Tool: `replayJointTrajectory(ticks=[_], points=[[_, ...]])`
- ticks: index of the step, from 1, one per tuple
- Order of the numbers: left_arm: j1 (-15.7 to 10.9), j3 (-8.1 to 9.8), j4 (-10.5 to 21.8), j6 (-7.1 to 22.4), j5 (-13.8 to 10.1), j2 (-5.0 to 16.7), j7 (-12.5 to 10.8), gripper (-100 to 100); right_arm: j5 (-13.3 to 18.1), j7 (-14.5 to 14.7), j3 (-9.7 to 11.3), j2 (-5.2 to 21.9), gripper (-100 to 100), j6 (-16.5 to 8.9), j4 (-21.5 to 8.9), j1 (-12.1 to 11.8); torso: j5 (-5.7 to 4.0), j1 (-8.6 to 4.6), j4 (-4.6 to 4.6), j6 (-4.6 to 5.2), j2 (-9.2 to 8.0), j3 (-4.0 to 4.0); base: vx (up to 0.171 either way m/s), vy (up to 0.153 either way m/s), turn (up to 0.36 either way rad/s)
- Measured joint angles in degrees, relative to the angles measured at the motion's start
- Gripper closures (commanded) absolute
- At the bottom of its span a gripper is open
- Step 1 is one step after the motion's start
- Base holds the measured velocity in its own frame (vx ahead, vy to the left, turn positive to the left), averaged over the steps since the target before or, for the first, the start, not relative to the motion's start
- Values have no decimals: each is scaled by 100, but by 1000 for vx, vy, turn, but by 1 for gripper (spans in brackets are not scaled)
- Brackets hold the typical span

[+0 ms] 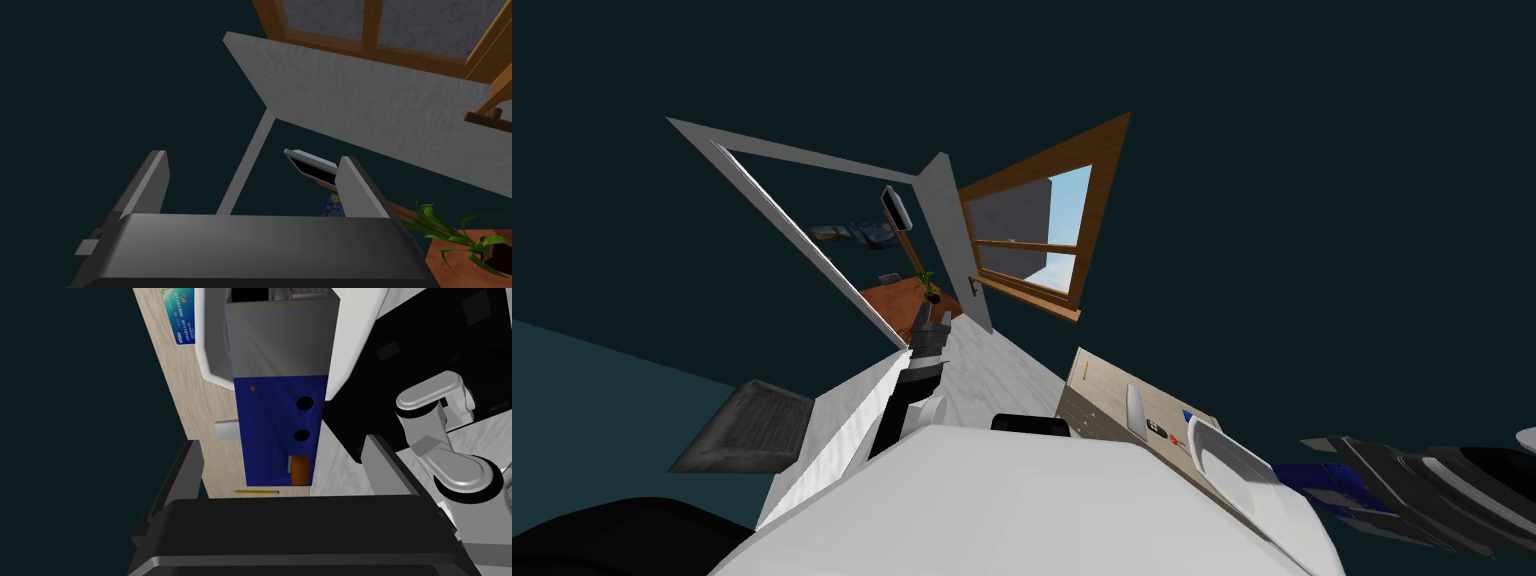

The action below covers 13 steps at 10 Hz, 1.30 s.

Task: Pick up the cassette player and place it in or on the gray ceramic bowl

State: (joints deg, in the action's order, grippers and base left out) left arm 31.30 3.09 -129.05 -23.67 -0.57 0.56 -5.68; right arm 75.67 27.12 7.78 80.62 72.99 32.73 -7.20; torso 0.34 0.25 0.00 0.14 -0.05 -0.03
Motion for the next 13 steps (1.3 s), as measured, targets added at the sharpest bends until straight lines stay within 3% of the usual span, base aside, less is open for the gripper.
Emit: replayJointTrajectory(ticks=[2,3,4,5,6,9,10,13], points=[[0,0,0,0,0,0,0,0,0,0,0,0,-100,0,0,0,2,5,1,0,3,2,0,0,0],[0,0,0,0,0,0,0,0,0,0,0,0,0,0,0,0,2,6,1,0,4,2,0,0,0],[0,0,0,0,0,0,0,0,0,0,0,0,-100,0,0,0,2,6,1,0,4,2,5,4,-39],[0,0,0,0,0,0,0,0,-89,-93,-126,129,-100,27,251,-238,4,9,1,1,4,2,5,4,-37],[0,0,0,0,0,0,0,0,-21,-67,-78,137,-100,124,90,-30,3,9,2,-1,6,4,5,5,-21],[0,0,0,0,0,0,0,0,61,6,-110,339,-100,488,-67,213,4,12,2,0,7,4,5,5,-29],[0,0,0,0,0,0,0,0,64,9,-113,348,0,518,-70,220,2,9,2,-1,6,4,0,0,0],[0,0,0,0,0,0,0,0,64,9,-113,347,0,515,-70,219,1,7,1,-1,4,3,0,0,0]])
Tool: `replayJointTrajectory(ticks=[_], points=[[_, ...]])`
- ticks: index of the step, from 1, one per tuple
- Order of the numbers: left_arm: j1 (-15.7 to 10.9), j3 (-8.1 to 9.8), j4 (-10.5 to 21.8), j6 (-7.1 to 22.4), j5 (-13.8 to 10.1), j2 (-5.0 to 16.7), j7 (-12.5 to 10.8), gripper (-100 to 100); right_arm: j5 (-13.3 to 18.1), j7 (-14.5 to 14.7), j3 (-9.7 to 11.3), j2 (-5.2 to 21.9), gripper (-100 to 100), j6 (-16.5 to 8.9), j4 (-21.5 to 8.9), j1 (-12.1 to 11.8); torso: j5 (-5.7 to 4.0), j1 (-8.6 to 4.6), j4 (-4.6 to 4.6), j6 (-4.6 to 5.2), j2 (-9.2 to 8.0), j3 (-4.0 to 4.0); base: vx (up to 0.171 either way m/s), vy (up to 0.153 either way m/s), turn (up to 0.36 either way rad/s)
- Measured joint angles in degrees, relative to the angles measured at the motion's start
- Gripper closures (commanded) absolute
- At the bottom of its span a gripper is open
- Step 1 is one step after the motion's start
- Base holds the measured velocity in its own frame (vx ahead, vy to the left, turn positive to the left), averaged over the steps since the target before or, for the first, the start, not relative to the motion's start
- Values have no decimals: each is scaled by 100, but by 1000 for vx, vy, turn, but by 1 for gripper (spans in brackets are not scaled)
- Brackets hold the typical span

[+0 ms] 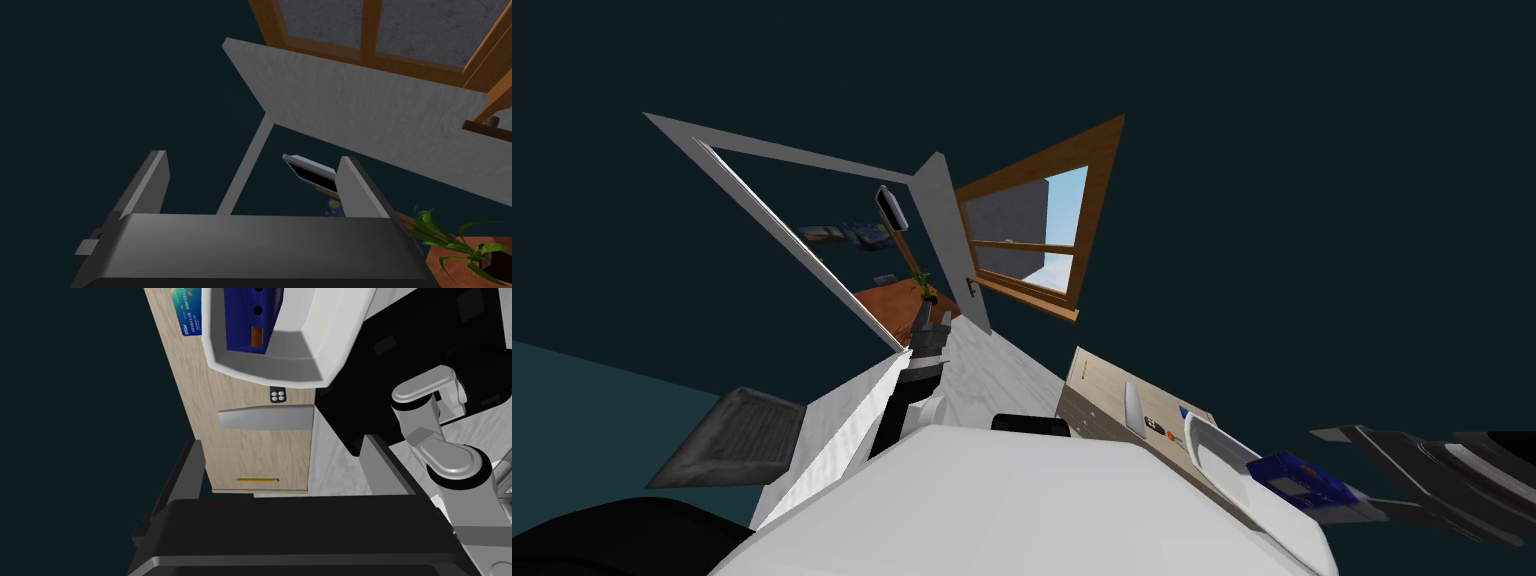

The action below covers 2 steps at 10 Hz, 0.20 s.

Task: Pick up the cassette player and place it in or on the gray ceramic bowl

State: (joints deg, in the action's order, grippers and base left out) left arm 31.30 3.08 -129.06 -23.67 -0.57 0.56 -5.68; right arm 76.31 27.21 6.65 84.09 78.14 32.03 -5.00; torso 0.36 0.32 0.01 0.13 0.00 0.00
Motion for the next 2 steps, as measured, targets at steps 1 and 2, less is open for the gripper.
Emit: replayJointTrajectory(ticks=[1,2], points=[[0,0,0,0,0,0,0,0,0,0,0,0,0,0,0,0,0,0,0,0,0,0,0,0,0],[0,0,0,0,0,0,0,0,0,0,0,0,0,0,0,0,0,0,0,0,0,0,0,0,0]])
